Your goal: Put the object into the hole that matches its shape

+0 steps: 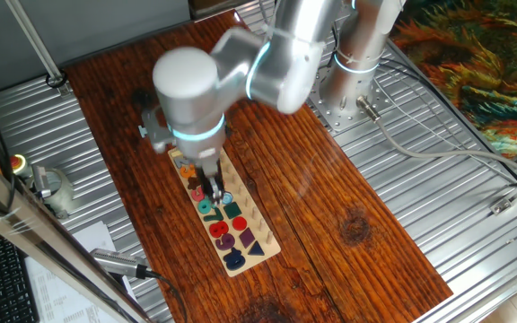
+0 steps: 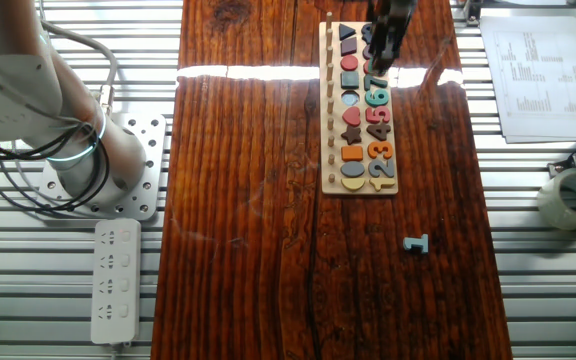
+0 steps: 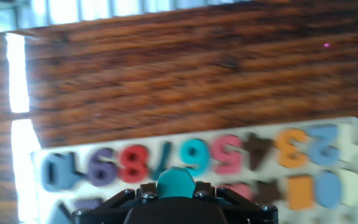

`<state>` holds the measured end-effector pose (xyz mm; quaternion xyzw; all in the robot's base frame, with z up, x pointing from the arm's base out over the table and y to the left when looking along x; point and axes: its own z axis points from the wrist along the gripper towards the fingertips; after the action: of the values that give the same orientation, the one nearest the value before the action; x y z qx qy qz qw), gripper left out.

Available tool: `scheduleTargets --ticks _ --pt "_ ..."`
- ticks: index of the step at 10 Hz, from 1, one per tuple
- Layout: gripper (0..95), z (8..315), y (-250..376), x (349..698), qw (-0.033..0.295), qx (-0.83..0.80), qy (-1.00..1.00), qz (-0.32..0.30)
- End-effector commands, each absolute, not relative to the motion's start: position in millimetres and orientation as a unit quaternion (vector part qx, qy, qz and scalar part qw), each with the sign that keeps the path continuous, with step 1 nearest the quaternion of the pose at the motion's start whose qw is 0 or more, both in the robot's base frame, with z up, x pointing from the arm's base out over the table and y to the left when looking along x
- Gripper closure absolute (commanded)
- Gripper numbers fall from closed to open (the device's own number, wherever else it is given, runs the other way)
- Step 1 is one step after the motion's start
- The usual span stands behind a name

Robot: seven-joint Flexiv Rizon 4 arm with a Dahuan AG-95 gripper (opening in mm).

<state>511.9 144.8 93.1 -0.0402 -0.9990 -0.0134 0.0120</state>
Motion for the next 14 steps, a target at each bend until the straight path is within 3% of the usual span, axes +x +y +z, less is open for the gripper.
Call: scheduleTargets --ticks 1,7,14 --pt "95.0 88 143 506 0.011 0.011 -1.000 -0.021" --pt "95.0 58 141 492 0.009 0.023 -1.000 -0.019" --pt "95.0 48 145 491 0.010 0.031 -0.999 -0.020"
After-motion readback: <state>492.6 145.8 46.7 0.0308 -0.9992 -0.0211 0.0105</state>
